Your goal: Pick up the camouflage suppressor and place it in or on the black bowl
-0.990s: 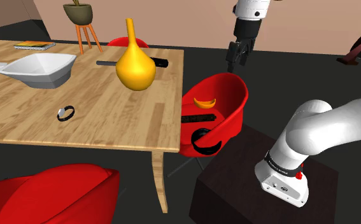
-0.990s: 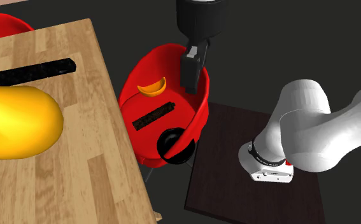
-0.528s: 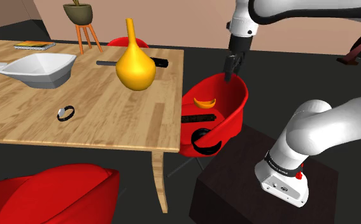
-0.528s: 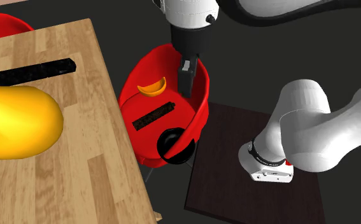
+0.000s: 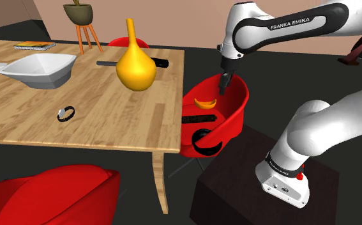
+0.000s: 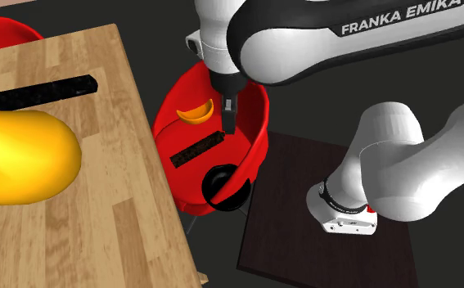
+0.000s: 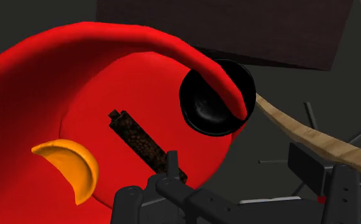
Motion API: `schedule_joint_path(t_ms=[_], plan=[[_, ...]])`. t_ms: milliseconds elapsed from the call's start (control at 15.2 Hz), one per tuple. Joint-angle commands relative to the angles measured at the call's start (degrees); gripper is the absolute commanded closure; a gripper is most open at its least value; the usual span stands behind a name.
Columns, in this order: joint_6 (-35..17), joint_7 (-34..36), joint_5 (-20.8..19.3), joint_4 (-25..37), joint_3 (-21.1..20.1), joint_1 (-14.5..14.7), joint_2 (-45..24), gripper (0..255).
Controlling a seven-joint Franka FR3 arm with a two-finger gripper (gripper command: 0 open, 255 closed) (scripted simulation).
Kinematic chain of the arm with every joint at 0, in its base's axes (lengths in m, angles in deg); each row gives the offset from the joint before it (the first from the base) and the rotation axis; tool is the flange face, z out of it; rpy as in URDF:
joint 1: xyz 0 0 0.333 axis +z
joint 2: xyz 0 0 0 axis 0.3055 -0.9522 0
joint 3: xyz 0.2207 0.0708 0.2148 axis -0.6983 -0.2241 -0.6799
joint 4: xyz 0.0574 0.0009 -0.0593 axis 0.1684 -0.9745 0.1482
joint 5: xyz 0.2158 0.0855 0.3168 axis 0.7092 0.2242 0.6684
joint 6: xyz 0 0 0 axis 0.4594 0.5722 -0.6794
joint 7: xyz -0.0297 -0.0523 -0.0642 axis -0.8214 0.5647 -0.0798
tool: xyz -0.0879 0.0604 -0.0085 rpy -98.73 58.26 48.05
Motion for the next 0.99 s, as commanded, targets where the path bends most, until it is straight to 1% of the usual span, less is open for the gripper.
schedule_joint_path(t_ms=[0, 264, 528, 726, 924], plan=[[-4.36, -3.17, -0.76, -1.18, 1.52, 0.14, -3.01, 0], [-13.01, -9.31, -1.58, -2.14, 4.36, 0.62, -10.58, 0], [-21.39, -15.84, -1.18, -1.50, 7.02, 1.47, -19.52, 0], [-27.21, -21.30, 0.36, 0.00, 8.60, 2.20, -26.87, 0], [-32.38, -27.38, 3.18, 2.33, 9.48, 2.71, -34.55, 0]])
